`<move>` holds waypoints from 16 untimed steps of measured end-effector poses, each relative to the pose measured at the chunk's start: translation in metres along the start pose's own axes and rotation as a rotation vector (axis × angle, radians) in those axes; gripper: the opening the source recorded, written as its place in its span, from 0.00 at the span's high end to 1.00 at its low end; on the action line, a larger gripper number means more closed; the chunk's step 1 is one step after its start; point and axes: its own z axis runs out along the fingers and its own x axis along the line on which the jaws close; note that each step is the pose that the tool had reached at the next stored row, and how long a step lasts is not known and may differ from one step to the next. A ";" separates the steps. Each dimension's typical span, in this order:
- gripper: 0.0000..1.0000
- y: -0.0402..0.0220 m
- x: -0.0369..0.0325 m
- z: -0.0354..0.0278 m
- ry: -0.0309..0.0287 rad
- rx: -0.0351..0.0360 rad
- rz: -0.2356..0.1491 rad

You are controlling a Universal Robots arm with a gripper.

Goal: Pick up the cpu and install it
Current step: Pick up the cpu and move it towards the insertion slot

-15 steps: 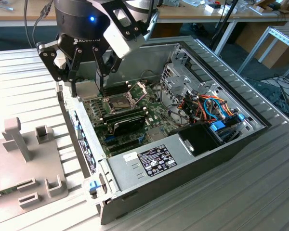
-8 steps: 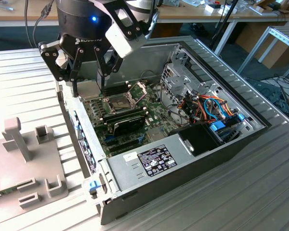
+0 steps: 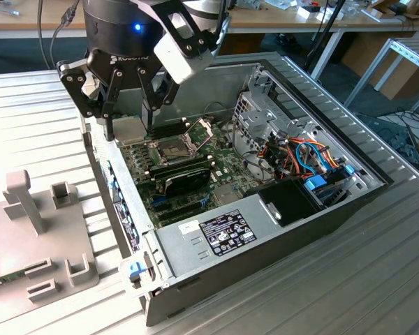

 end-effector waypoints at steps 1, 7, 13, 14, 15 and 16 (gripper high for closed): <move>0.45 0.0000 0.0000 0.0000 0.0000 -0.0001 0.000; 0.45 0.0000 -0.0012 0.0002 -0.0001 -0.0001 0.000; 0.45 -0.0001 -0.0091 0.0005 0.0000 0.0000 0.000; 0.45 -0.0001 -0.0106 0.0006 0.0000 0.0000 0.000; 0.45 -0.0001 -0.0124 0.0007 0.0000 -0.0001 0.000; 0.45 -0.0001 -0.0140 0.0008 0.0000 -0.0001 0.000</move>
